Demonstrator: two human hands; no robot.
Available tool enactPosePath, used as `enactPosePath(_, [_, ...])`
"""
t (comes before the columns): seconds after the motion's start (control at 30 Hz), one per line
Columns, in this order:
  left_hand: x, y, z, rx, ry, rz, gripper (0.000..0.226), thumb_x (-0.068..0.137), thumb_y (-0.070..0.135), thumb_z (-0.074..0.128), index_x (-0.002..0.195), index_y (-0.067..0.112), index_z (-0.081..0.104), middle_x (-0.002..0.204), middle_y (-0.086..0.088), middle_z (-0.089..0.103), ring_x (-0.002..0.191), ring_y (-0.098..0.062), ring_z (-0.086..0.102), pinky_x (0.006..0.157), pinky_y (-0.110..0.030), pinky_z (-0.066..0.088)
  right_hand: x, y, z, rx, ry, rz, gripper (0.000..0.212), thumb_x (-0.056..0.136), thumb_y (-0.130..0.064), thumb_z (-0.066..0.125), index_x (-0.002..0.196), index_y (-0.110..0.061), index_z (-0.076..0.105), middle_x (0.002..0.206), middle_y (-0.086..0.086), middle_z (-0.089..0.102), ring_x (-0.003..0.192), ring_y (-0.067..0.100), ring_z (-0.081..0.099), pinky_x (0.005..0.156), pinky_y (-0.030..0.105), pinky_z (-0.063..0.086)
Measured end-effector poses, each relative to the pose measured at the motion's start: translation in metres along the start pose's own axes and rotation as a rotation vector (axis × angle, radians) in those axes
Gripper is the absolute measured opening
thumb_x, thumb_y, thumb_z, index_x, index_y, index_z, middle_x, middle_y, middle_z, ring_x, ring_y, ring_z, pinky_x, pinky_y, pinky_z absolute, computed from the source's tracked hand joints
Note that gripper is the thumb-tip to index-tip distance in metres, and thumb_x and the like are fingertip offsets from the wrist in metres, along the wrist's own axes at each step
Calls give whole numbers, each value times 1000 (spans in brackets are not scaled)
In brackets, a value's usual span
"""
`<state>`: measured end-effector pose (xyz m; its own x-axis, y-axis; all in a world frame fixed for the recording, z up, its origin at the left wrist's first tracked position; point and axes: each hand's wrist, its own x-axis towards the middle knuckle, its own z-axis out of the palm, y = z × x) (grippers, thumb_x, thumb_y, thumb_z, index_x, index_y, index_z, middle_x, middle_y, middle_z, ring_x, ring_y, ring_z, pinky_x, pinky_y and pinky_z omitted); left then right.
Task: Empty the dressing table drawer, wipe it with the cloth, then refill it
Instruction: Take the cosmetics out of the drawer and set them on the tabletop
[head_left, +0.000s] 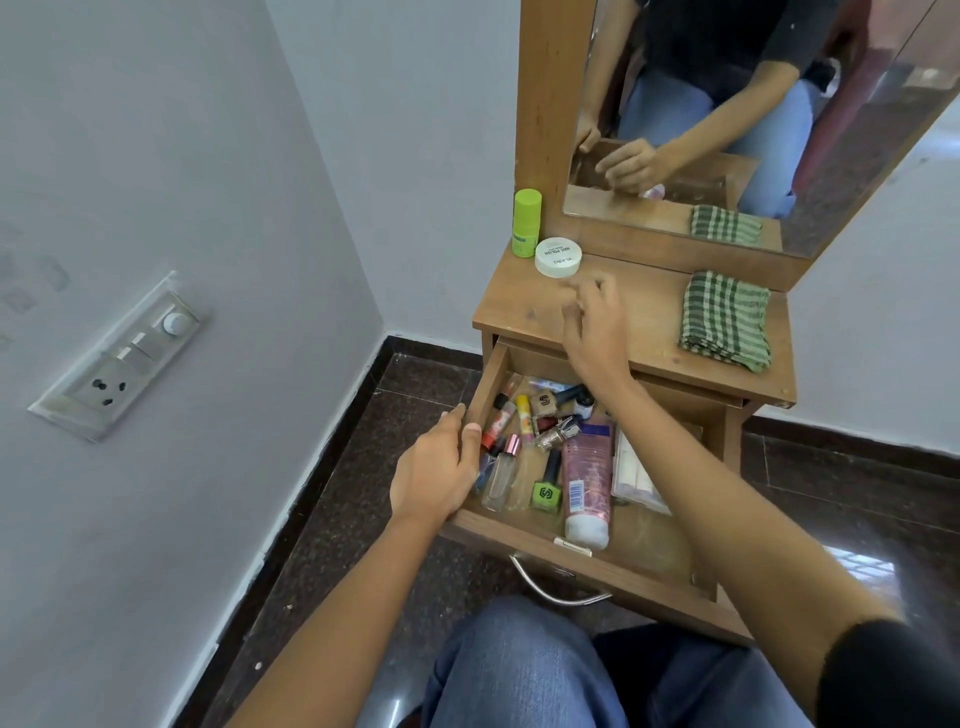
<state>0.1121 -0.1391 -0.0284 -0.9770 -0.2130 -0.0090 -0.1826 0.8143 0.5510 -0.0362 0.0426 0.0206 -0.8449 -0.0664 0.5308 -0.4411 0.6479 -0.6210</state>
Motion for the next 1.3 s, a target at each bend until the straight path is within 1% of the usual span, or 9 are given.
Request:
enactPosePath(0.13, [0,0,0,-2,2,12,50,101,47,31,143,23,46,124,-4,66,104,-24,65,84,-38,50,-62,13,-26,-123,-139,-91,10,91,-7,61,97,-1,63,96,10,59,90,20,51,77,24,39])
enactPosePath(0.27, [-1,0,-1,-6,5,14,50,101,46,31,142,22,47,123,-5,67,104,-25,65,83,-39,50,-88,28,-27,-211,-215,204,28,87,-19,66,110,-7,57,106,8,56,101,24,49,82,33,42])
enactPosePath(0.43, [-1,2,-1,-4,9,2,51,101,48,30,143,23,47,119,-4,68,100,-24,66,81,-39,51,-84,30,-10,-167,-322,380,40,85,-14,68,121,-5,53,110,15,59,98,31,57,78,37,46])
enactPosePath(0.63, [-2,4,-4,4,-1,4,52,101,49,29,143,23,46,116,-3,69,97,-22,66,81,-41,55,-86,34,-4,-189,-300,393,33,86,-2,60,115,-10,48,104,17,61,91,34,60,72,39,50])
enactPosePath(0.77, [-3,5,-4,4,-2,9,52,101,48,29,143,23,46,122,-4,67,102,-23,65,84,-42,54,-85,29,-18,-141,-297,243,28,85,1,58,110,-10,51,106,9,63,94,30,60,74,38,49])
enactPosePath(0.93, [-2,3,-4,-9,-2,18,51,101,47,30,143,23,46,122,-3,67,103,-23,65,84,-42,54,-46,4,-41,120,-159,170,26,87,-8,64,110,-15,55,100,1,63,94,17,63,82,31,54])
enactPosePath(1.03, [-2,3,-4,-13,-4,19,50,101,47,30,144,25,45,120,-2,68,101,-22,65,83,-40,53,4,2,-49,64,-25,117,26,82,0,62,103,-14,57,93,-5,60,88,10,60,76,25,52])
enactPosePath(1.2, [-2,3,-4,-30,0,26,48,101,47,30,144,29,44,117,1,69,99,-20,65,81,-39,54,50,26,-34,-75,-123,233,28,81,5,58,104,-11,56,92,2,60,81,15,53,69,28,42])
enactPosePath(1.3, [-1,1,-3,-28,1,29,48,102,47,30,144,29,44,118,2,69,99,-18,66,79,-36,51,56,35,-22,-25,-62,267,26,80,3,59,103,-8,55,93,2,60,83,14,53,68,22,37])
